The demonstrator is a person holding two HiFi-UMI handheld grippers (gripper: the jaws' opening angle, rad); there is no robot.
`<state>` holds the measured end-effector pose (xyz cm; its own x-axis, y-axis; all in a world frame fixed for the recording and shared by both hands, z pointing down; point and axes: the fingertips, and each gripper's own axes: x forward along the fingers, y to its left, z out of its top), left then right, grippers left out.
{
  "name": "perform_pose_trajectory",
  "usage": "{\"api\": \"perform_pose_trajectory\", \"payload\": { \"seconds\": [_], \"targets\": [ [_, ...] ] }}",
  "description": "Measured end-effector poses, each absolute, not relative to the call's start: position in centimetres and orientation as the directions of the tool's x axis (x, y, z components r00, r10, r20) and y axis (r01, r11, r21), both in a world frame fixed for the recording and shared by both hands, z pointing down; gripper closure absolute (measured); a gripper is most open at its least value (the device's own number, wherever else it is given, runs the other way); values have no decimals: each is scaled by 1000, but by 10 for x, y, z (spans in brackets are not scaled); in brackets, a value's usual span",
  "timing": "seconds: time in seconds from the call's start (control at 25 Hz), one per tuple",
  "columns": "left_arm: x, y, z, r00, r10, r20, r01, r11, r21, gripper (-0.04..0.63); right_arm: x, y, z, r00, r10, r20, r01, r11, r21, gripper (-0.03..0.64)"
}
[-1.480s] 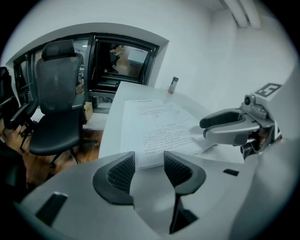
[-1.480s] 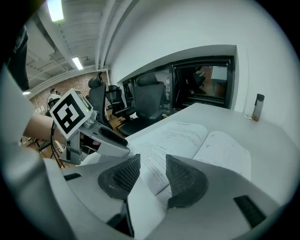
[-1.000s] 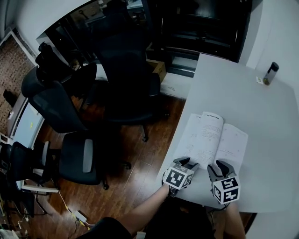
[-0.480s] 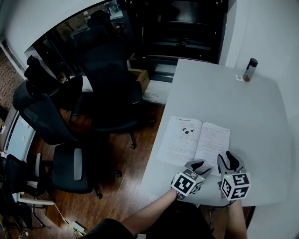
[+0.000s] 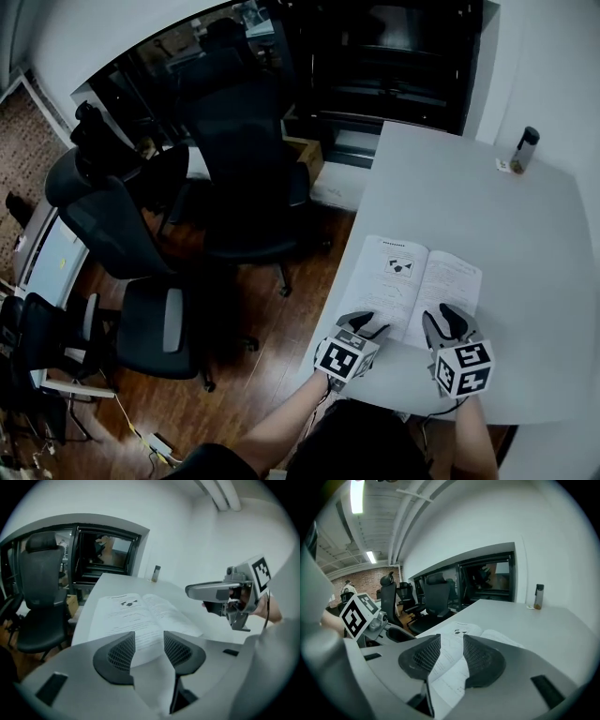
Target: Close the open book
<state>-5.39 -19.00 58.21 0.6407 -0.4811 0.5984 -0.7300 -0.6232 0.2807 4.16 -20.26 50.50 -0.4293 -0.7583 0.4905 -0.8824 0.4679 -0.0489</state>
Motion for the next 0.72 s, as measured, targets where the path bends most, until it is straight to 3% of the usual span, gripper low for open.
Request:
{"api": "perform_pose_trajectory", "payload": {
  "seconds": [0.28,0.72],
  "targets": [
    [-124,-199,616,530,-502,683,-817,-519,252,402,-11,-202,546,-476,-672,567,-839,540,-63,466],
    [-125,-202,636,529,-444,723,-808,-524,269,402,-9,-192,570,-451,-640,622,-847,528,-70,466]
  ]
}}
